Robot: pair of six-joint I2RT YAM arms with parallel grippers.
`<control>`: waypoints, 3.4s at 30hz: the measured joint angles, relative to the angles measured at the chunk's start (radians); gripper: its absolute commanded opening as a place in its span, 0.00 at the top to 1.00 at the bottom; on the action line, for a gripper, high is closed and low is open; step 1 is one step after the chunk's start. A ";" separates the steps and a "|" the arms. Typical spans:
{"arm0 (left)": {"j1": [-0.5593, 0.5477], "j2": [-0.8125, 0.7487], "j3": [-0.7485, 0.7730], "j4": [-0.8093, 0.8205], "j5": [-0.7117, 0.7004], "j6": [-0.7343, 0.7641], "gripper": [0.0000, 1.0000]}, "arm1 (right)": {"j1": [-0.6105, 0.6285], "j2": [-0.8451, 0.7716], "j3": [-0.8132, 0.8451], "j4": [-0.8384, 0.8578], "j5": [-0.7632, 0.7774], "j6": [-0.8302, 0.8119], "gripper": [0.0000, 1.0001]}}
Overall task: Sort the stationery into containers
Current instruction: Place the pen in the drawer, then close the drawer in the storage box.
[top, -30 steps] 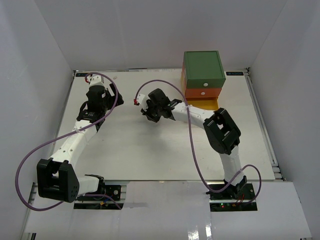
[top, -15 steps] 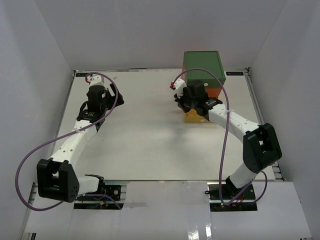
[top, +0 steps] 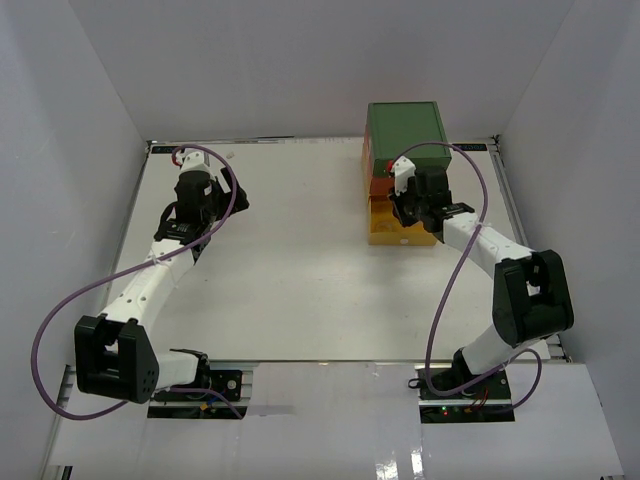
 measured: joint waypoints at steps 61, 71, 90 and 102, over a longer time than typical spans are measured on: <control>0.000 0.006 0.000 0.000 0.044 -0.014 0.02 | -0.065 -0.346 -0.661 0.486 0.060 0.742 0.47; 0.000 0.006 0.000 0.000 0.044 -0.014 0.02 | -0.107 -0.144 -0.649 0.642 0.057 0.767 0.51; 0.000 0.019 0.000 0.000 0.039 -0.010 0.02 | -0.166 0.106 -0.443 0.827 -0.006 0.786 0.51; 0.000 0.023 0.000 0.000 0.033 -0.006 0.02 | -0.184 0.212 -0.405 0.924 -0.047 0.802 0.49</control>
